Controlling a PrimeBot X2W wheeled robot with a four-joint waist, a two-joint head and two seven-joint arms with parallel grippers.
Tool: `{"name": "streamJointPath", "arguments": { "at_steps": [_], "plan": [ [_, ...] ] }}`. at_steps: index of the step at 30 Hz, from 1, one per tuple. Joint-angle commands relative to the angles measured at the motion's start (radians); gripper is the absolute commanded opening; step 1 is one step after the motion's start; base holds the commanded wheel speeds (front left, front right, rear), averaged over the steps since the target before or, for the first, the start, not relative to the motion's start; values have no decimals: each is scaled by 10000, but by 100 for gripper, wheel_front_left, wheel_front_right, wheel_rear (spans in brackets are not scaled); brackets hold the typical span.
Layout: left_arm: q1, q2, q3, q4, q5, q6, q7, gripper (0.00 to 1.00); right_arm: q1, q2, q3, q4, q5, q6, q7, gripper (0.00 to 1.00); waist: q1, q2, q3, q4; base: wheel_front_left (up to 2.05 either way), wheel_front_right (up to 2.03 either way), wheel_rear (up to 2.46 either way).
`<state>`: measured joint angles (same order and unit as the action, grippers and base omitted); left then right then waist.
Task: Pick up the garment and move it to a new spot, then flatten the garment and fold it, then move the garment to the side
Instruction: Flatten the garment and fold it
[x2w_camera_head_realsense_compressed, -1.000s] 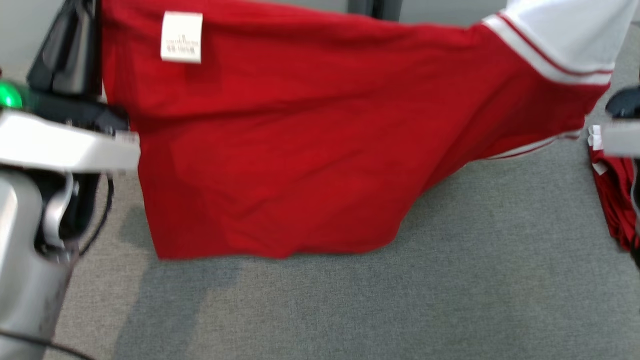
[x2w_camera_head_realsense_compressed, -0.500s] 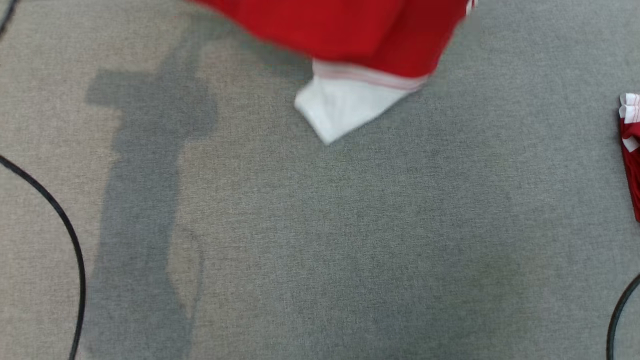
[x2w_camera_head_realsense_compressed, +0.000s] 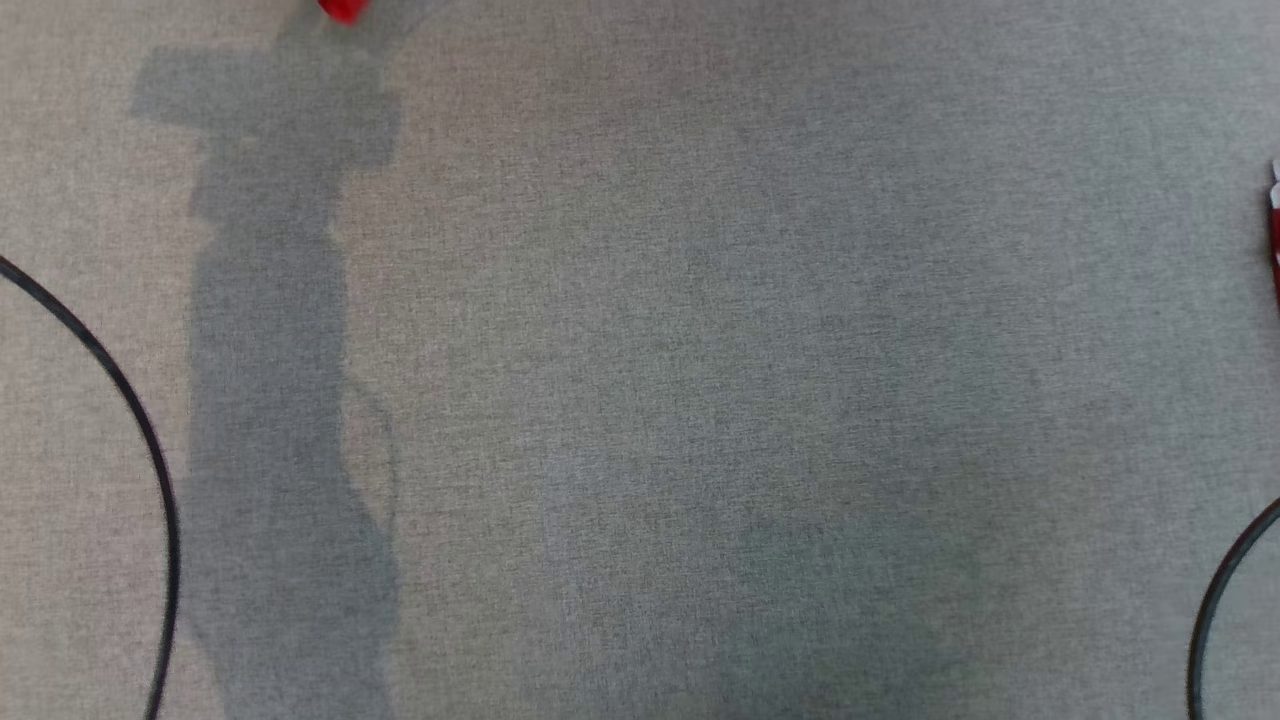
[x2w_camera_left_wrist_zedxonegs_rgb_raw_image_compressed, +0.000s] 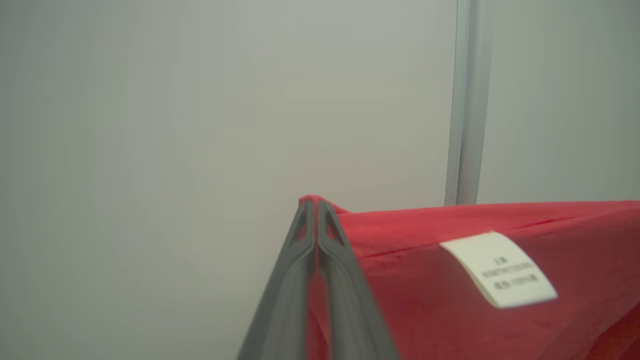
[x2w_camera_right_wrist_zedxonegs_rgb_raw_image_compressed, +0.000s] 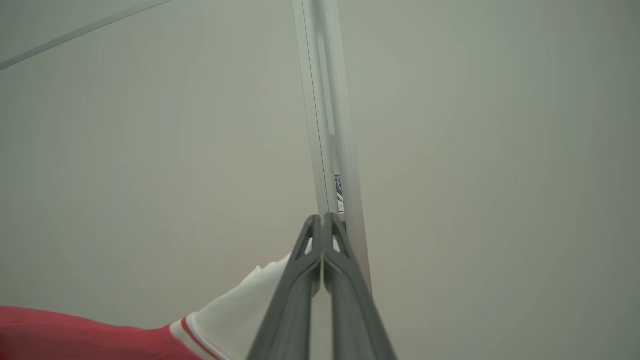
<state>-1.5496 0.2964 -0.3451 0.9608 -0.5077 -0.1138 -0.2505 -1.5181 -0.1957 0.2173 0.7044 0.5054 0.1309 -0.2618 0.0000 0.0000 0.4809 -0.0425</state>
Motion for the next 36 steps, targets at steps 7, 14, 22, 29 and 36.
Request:
{"name": "streamJointPath", "arguments": {
  "at_steps": [7, 14, 22, 29, 36],
  "plan": [
    [2014, -626, -12, 405, -947, -171, -109, 0, 2423, -378, 508, -639, 892, 0, -45, 0, 0, 0, 96, 163, 0, 0, 0],
    [5126, -707, 158, -1272, -1277, -165, -143, 0, 6045, -485, 478, -2358, 1849, 0, -42, 0, 0, 0, -299, 107, 0, 0, 0],
    [9336, -267, 755, -4079, -1510, 444, -26, 0, 9907, -264, 169, -4658, 2341, 1, -40, 0, 0, 0, -1029, -177, 0, 0, 0],
    [12550, 266, 1031, -7111, -2087, 1398, 1100, 0, 12625, -196, -480, -6345, 2106, 0, -32, 0, 0, 0, -1753, -44, 0, 0, 0],
    [15188, 845, 1341, -10223, -2250, 2826, 2242, 0, 15167, 38, -995, -7747, 1749, 0, 182, 0, 0, 0, -2356, 91, 0, 0, 0]
  ]
}}
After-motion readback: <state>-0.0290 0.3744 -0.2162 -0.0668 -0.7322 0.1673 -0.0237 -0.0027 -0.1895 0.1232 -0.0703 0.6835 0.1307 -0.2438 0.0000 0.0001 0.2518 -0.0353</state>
